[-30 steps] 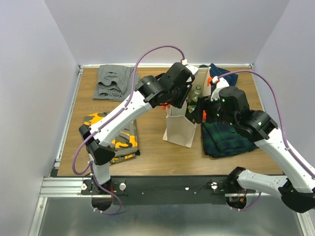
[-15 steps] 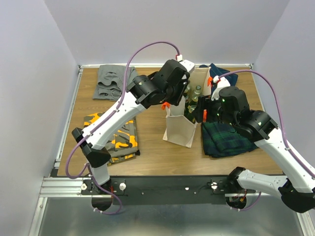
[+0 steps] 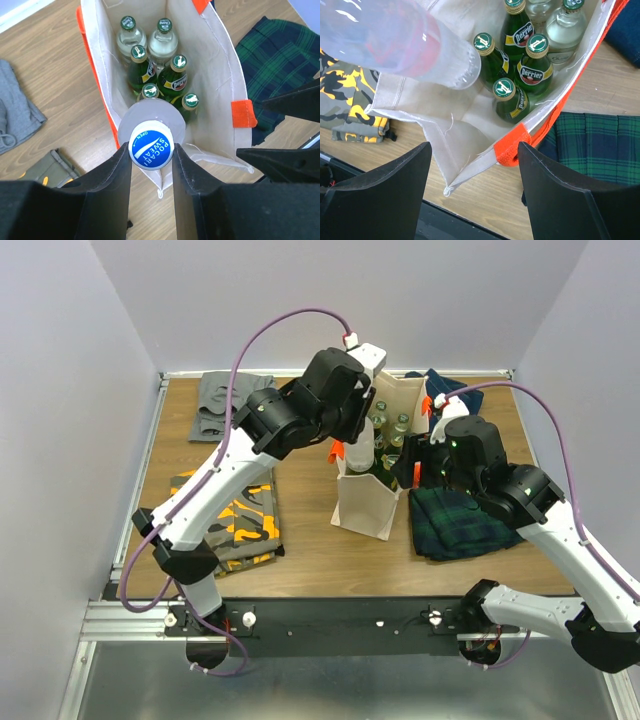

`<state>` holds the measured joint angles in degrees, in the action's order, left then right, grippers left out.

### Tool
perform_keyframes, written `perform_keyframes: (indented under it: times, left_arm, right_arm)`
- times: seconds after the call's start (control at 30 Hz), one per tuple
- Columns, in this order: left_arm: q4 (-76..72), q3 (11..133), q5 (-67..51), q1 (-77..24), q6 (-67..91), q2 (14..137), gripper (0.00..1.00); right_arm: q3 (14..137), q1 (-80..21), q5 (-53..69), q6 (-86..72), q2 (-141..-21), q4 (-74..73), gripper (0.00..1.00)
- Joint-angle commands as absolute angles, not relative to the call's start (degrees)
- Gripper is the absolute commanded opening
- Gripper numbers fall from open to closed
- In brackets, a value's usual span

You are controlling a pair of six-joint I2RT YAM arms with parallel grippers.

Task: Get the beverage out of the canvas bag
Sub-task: Take out the drink from the canvas bag, then place the drink at the center of the board.

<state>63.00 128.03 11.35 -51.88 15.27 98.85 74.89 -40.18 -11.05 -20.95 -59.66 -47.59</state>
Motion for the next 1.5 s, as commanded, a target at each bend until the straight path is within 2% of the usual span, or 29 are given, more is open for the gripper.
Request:
perform_keyframes:
  times: [0.0,0.63,1.13,1.47]
  left_arm:
    - [55.7,131.3,15.6,-51.2,13.8,93.4,0.0]
    - [50.0,131.3,17.8,-51.2,12.6,88.1,0.0]
    - [47.7,132.2,24.9,-50.6,7.9,84.6,0.0]
    - [45.5,127.6,27.0,-48.6,7.2,83.8,0.0]
  right_arm:
    - [74.6,-40.5,-12.9,-21.7,-58.6,-46.2,0.78]
    - [74.0,-40.5,-12.6,-21.9,-58.9,-45.8,0.78]
    - [74.5,-40.5,-12.0,-21.8,-59.5,-45.4,0.78]
    - [75.1,-40.5,-11.6,-21.8,-59.9,-45.3,0.78]
